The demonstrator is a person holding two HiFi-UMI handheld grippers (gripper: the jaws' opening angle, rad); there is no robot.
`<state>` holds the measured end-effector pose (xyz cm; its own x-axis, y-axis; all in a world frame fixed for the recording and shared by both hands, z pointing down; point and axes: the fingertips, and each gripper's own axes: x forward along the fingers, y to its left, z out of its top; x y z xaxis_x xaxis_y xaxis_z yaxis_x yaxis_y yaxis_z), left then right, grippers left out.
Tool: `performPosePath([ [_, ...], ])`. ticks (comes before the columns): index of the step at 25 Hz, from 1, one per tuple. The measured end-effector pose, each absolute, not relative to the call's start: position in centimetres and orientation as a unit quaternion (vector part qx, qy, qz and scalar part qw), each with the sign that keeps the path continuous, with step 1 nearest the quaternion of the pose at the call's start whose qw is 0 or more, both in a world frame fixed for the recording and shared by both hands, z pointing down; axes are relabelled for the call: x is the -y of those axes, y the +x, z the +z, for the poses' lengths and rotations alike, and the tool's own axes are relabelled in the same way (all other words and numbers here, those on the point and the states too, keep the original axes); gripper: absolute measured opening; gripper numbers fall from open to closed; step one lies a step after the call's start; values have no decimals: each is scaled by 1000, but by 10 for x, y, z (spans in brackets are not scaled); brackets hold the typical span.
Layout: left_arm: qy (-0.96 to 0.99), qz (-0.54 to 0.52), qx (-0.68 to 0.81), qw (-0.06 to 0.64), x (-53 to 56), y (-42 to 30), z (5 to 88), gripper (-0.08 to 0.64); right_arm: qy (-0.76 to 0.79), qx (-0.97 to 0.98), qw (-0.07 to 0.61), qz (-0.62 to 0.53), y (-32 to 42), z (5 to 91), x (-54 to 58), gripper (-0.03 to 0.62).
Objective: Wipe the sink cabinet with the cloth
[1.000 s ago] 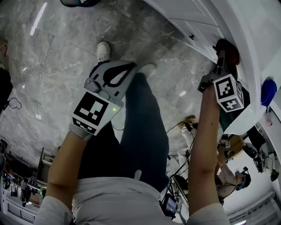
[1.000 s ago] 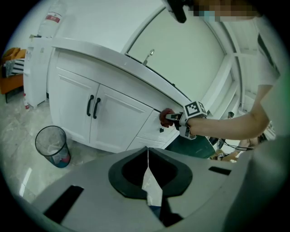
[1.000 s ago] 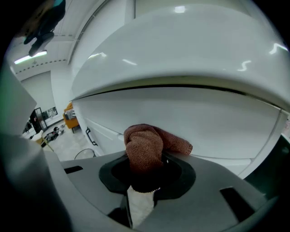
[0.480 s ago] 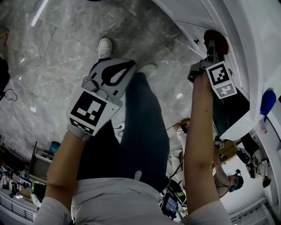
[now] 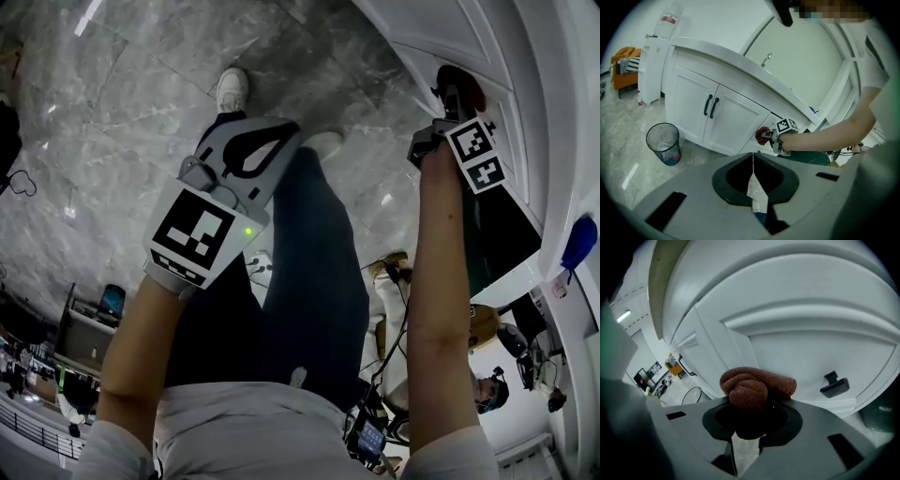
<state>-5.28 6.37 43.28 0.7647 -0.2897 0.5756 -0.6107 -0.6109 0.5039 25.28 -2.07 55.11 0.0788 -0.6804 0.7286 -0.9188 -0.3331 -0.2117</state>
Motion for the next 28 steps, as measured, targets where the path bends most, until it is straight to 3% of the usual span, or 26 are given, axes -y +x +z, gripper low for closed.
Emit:
performPosePath([
  [16, 860, 237, 272, 361, -69, -31, 442, 12, 699, 555, 182, 414, 276, 606, -4, 106],
  [28, 874, 255, 226, 347, -91, 31, 440, 12, 731, 507, 173, 423, 357, 603, -72, 106],
])
